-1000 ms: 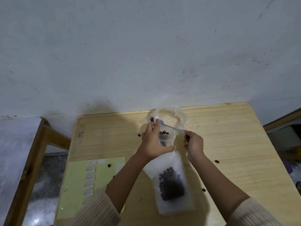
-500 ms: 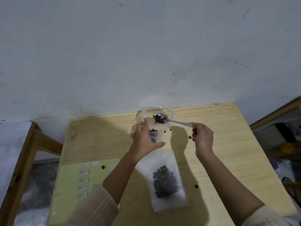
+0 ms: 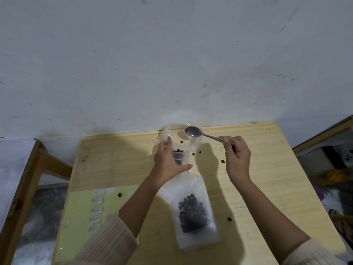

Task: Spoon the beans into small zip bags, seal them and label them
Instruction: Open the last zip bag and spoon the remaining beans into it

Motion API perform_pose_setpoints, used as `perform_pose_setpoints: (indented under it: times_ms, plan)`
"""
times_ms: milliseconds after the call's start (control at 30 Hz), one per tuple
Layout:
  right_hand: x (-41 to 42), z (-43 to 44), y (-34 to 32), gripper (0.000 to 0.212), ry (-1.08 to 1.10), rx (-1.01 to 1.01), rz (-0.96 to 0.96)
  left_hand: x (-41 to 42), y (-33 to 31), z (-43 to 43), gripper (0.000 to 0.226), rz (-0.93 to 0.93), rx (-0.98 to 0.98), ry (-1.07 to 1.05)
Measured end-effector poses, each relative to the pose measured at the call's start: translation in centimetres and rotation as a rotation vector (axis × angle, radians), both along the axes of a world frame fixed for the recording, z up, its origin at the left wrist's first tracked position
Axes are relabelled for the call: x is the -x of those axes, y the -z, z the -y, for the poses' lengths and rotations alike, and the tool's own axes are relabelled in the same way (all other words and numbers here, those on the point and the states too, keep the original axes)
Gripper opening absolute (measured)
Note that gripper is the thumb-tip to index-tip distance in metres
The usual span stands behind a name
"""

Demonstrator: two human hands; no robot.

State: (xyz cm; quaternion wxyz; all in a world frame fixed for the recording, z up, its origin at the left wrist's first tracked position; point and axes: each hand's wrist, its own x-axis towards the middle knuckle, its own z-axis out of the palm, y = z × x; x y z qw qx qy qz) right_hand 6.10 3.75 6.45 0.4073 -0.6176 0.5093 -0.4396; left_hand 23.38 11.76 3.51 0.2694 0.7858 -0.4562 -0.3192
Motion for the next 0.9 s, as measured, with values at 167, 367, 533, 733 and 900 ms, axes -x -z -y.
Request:
perform_pose_setpoints:
  times_ms: [167, 367, 533, 733, 900]
  plan:
    - [-1.3, 0.4, 3.0, 0.02, -0.008, -0.062, -0.132, 0.0, -0.1, -0.3, 0.118, -0.026, -0.026, 0.034]
    - [-2.4, 0.4, 4.9, 0.018, 0.087, -0.243, -0.121, -0.3, 0.6, -0.3, 0.119, -0.041, -0.057, 0.047]
    - [-1.7, 0.5, 6.4, 0.016, 0.137, -0.5, -0.072, -0.6, 0.9, -0.1, 0.119, -0.041, -0.041, 0.067]
    - [-2.2, 0.2, 6.4, 0.019, 0.102, -0.64, -0.062, -0.8, 0.6, -0.1, 0.118, -0.034, -0.005, 0.096]
    - [-2.5, 0.7, 5.3, 0.026, 0.168, -0.701, 0.043, -1.2, 0.4, -0.3, 0.117, -0.048, -0.01, 0.103]
